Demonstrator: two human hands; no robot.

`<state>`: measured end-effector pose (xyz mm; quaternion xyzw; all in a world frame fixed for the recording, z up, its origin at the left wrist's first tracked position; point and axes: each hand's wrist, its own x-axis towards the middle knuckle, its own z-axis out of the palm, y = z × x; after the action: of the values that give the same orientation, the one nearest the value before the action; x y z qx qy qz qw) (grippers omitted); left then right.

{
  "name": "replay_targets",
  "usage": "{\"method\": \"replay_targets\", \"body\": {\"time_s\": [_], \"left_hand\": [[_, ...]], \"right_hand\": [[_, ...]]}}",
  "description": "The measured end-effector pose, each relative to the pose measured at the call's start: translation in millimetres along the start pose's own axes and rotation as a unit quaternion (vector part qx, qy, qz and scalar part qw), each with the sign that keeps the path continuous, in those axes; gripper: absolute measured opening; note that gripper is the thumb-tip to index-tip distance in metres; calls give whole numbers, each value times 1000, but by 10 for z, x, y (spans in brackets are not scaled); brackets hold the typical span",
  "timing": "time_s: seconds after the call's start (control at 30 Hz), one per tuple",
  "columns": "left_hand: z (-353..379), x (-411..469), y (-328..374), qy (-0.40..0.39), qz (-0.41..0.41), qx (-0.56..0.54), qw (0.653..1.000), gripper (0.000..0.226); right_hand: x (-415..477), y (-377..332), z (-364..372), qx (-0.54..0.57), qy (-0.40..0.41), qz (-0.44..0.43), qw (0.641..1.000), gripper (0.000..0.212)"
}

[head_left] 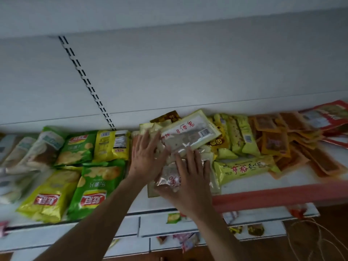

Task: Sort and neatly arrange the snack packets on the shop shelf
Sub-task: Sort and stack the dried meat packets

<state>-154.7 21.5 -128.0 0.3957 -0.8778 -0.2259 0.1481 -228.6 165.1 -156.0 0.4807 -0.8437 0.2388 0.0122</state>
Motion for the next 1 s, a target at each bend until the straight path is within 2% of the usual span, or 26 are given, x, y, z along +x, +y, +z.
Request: {"method": "replay_targets", "body": {"time_s": [0.07,0.2,0.4,0.57,0.67,0.7,0.83,0.93,1.0], "left_hand": [[51,3,-46,-28,-9,-3,1000,75],[85,-40,-76,-28,-21,-9,999,77],[64,-79,-37,51,-27,-54,997,58],[59,-159,-66,84,-48,-179,979,52],[7,-191,-91,83,-35,-313,945,34],[-24,-185,-95,84,-26,-328,941,30],[-100,-190,-128,34,-6,-219,975,54],[-97,-234,-82,-5,-12,-275,961,67],[-89,-244,-13,20,-20,-348,937,71]], "right_hand": [[-10,0,5,-6,-8,1,1000,105],[-45,-19,-22,2,2,3,1000,89],[-44,-53,-75,2,10,1,1000,73],[-71,-130,-125,25,54,-16,998,48],[-77,-191,-154,84,94,4,992,37],[-75,-211,-172,104,113,18,988,36],[-56,-263,-323,154,107,55,981,35],[-11,-235,-406,170,89,57,980,34],[31,-197,-479,223,94,84,967,25]]}}
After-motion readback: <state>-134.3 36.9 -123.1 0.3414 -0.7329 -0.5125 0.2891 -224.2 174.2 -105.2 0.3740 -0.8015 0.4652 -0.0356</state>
